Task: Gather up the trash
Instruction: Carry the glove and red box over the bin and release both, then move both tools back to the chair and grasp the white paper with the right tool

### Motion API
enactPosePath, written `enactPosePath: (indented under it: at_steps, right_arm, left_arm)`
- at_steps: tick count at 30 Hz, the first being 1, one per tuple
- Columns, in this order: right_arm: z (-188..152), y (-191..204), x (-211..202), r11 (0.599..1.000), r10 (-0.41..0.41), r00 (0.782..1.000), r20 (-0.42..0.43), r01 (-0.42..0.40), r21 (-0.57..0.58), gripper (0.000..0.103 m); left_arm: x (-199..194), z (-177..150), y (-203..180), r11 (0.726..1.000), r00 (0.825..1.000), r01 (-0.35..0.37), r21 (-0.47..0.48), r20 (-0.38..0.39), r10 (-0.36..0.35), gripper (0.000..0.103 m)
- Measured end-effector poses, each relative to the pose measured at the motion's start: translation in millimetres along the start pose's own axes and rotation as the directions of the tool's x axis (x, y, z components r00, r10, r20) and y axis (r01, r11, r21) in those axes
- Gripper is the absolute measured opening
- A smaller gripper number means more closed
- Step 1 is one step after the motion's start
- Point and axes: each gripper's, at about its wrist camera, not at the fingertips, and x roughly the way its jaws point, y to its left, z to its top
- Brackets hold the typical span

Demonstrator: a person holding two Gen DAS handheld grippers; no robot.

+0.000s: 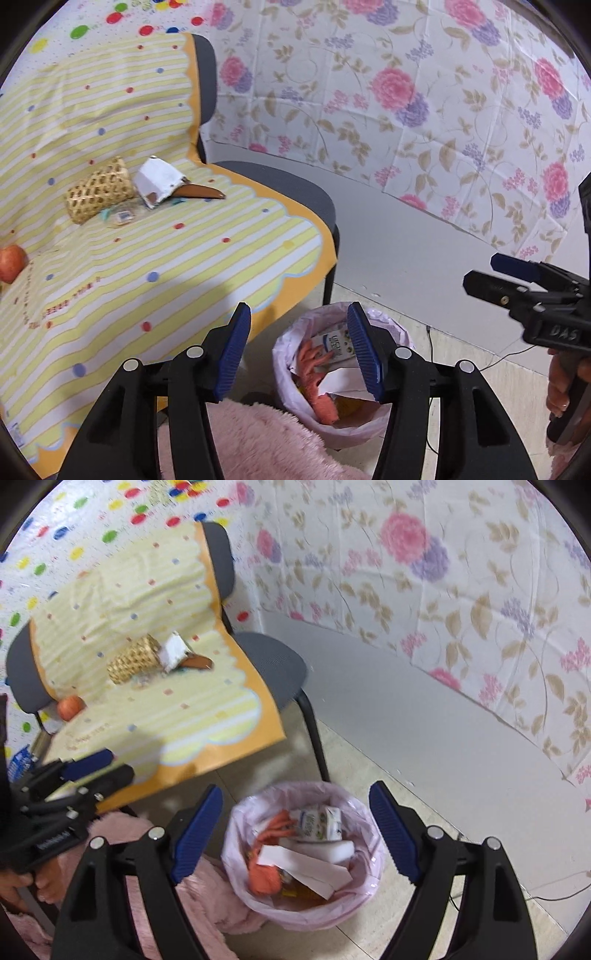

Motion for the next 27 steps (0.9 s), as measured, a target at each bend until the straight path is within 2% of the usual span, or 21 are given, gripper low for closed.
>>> enactPosePath:
  at_steps: [4, 8, 10, 12, 17, 27]
  right_arm:
    - [10.3, 17.2, -15.0, 0.999, 0.028, 0.999, 0.043, -0.026, -0.032, 0.080]
    - [19.2, 32.2, -22.1, 0.997, 0.042, 0.996, 0.074, -0.038, -0.063, 0.080]
    - [23.2, 38.6, -22.4, 0.996, 0.051, 0.996, 0.079, -0.045, -0.076, 0.080]
    - [28.3, 45.5, -20.3, 0.995, 0.059, 0.995, 0.081, -0.051, -0.091, 0.080]
    - [40.0, 66.4, -12.4, 0.988, 0.083, 0.993, 0.080, -0.072, -0.134, 0.080]
    - [58.0, 103.9, 18.8, 0.973, 0.140, 0.988, 0.057, -0.127, -0.193, 0.080]
  left_arm:
    - [-14.1, 2.1, 10.3, 0.999, 0.999, -0.033, -0.012, 0.006, 0.033, 0.056]
    - [-27.0, 7.0, 24.4, 0.995, 0.995, -0.098, -0.033, 0.001, 0.098, 0.056]
    - [-34.1, 9.5, 32.6, 0.991, 0.992, -0.124, -0.051, 0.008, 0.125, 0.060]
    - [-41.6, 11.3, 41.1, 0.984, 0.986, -0.163, -0.067, 0.018, 0.164, 0.064]
    - [-54.4, 13.9, 61.8, 0.967, 0.971, -0.234, -0.101, 0.024, 0.237, 0.066]
    - [-61.3, 12.0, 108.5, 0.942, 0.956, -0.286, -0.176, 0.018, 0.294, 0.067]
